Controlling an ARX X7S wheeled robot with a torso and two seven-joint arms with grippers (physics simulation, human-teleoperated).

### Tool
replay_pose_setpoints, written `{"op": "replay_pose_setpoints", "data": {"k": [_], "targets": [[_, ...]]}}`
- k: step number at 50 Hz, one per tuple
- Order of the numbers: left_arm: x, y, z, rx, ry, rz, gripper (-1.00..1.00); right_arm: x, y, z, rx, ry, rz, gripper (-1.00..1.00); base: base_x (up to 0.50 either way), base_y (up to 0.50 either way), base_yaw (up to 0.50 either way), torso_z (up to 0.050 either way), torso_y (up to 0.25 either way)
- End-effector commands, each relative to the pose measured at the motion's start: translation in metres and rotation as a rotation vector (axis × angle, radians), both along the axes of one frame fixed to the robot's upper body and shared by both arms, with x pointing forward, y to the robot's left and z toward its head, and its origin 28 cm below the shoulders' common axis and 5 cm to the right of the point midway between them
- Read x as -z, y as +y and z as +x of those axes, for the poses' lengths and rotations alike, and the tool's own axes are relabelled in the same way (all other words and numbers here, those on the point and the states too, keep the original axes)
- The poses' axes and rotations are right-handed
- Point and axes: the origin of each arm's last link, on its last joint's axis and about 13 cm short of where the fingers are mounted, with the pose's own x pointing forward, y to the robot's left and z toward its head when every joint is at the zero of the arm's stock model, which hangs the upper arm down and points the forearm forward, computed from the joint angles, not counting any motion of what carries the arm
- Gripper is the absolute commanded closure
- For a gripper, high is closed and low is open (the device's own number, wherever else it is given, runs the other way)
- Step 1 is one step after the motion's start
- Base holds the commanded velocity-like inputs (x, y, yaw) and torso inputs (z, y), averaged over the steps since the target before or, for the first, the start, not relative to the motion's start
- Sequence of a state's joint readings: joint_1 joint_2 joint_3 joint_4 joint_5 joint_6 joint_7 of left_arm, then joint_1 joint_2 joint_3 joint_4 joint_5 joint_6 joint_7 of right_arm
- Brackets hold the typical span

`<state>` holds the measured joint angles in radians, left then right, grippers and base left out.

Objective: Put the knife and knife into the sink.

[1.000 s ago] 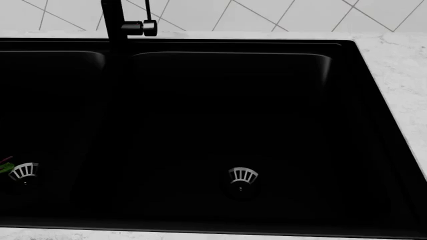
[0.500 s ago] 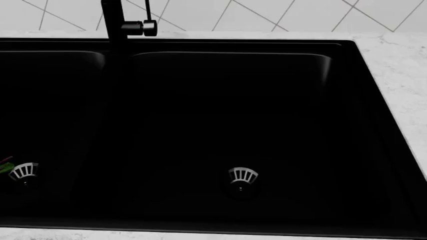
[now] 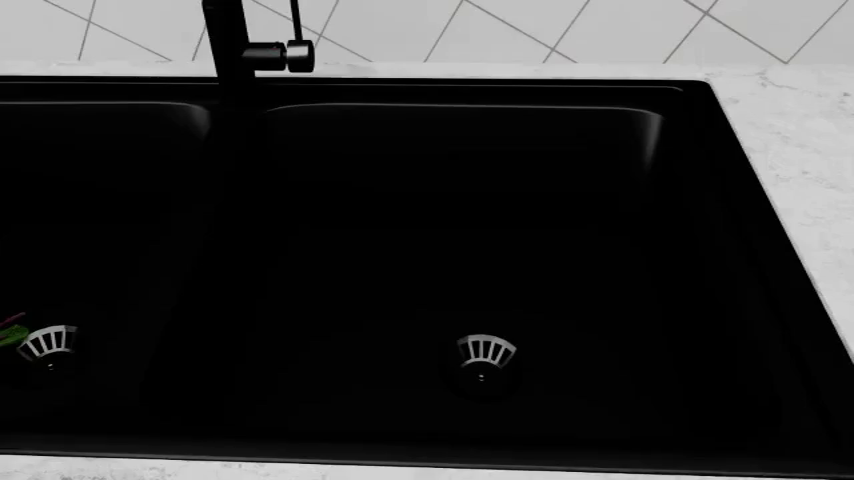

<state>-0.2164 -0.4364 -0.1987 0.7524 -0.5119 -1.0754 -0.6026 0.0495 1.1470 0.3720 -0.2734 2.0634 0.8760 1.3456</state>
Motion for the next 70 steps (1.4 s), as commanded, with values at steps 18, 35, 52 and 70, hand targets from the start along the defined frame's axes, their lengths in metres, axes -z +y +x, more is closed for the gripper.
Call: {"op": "replay_pose_setpoints", "data": {"k": [18, 35, 52, 70], "targets": [[0.006, 0.006, 0.004, -0.026, 0.003, -0.027, -1.0, 0.022, 0.0, 0.01, -0.013, 0.064, 0.018, -1.0, 0.0, 0.0, 0.0, 0.0, 0.0], [0.003, 0.005, 0.003, -0.027, -0.002, -0.021, -1.0, 0.029, 0.003, 0.016, -0.098, -0.003, 0.041, 1.0, 0.0, 0.0, 0.0, -0.001, 0.0], [0.005, 0.007, 0.002, -0.029, 0.001, -0.025, -1.0, -0.047, 0.005, -0.009, -0.018, -0.336, -0.163, 1.0, 0.0, 0.0, 0.0, 0.0, 0.0], [0.005, 0.008, -0.001, -0.03, -0.003, -0.027, -1.0, -0.093, 0.026, -0.01, -0.155, -0.457, -0.269, 1.0, 0.0, 0.0, 0.0, 0.0, 0.0]]}}
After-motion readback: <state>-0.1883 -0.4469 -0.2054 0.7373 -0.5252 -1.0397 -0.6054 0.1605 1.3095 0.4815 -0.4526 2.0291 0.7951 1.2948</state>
